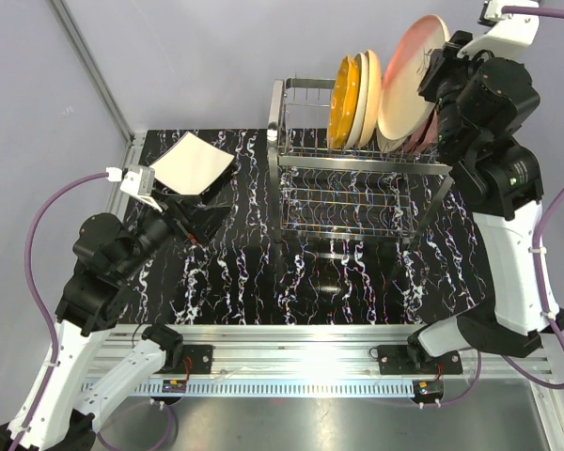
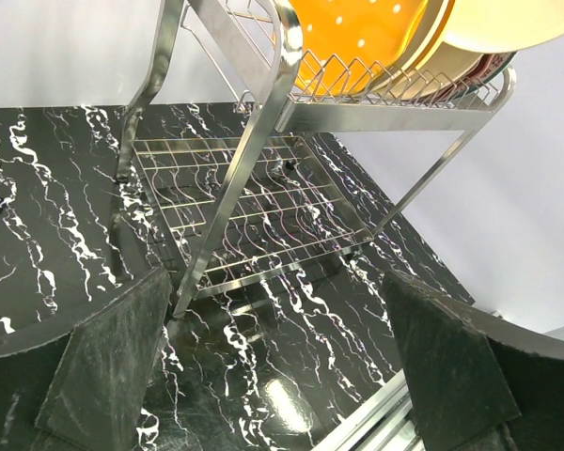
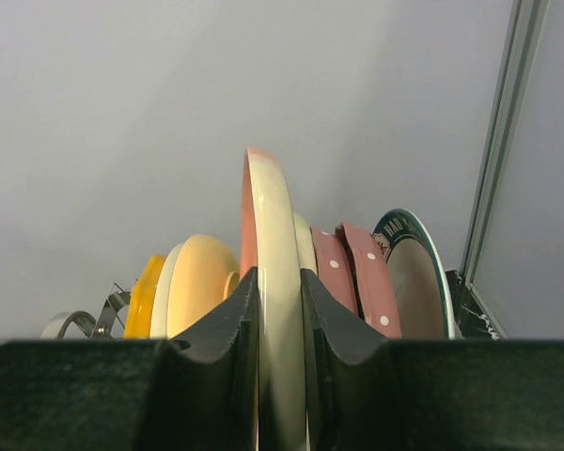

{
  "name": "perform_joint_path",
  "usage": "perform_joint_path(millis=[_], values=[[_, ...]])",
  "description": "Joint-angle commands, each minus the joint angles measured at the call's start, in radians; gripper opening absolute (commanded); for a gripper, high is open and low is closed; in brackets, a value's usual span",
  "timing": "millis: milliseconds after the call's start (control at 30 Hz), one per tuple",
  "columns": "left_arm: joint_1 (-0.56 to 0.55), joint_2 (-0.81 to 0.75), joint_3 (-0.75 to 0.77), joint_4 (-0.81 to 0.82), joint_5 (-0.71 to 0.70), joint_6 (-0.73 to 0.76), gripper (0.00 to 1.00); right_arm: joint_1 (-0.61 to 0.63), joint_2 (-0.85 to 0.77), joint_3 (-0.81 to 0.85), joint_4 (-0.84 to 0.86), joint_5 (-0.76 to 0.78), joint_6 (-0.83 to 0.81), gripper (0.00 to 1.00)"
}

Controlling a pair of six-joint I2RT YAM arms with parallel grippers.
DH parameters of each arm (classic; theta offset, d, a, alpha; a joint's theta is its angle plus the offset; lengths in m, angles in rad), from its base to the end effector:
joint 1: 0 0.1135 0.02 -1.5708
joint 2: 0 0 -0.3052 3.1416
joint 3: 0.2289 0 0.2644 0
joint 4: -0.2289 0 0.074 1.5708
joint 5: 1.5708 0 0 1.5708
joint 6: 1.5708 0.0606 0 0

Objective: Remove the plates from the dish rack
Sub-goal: Grab a plate with the right arm, then pass the plate from the right arm to the left

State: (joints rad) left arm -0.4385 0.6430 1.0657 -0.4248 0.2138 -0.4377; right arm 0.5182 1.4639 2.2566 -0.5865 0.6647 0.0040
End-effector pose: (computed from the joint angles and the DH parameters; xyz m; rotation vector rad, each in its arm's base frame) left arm 0.1025 -0.0623 0.4566 0.1751 1.6289 -0.8479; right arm 0.2310 0.0887 0.6674 0.2031 1.3943 -0.0204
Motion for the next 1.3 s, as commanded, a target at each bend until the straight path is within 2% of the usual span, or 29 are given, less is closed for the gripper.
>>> perform_joint_path(millis=[0,800,1267], values=[[-0.003,0.000,0.033,0.047,0.033,-0.018,0.99,0.013,-0.068,0.015,0.217,-0.001,0.019,0.00],[-0.005,0.012,0.011,0.170,0.156,-0.137,0.99,-0.014,-0.145,-0.012,0.168,-0.007,0.077,0.00],[-0.043,0.093,-0.015,0.346,0.248,-0.251,0.99,-0.159,-0.253,-0.041,-0.015,-0.214,0.298,0.00]])
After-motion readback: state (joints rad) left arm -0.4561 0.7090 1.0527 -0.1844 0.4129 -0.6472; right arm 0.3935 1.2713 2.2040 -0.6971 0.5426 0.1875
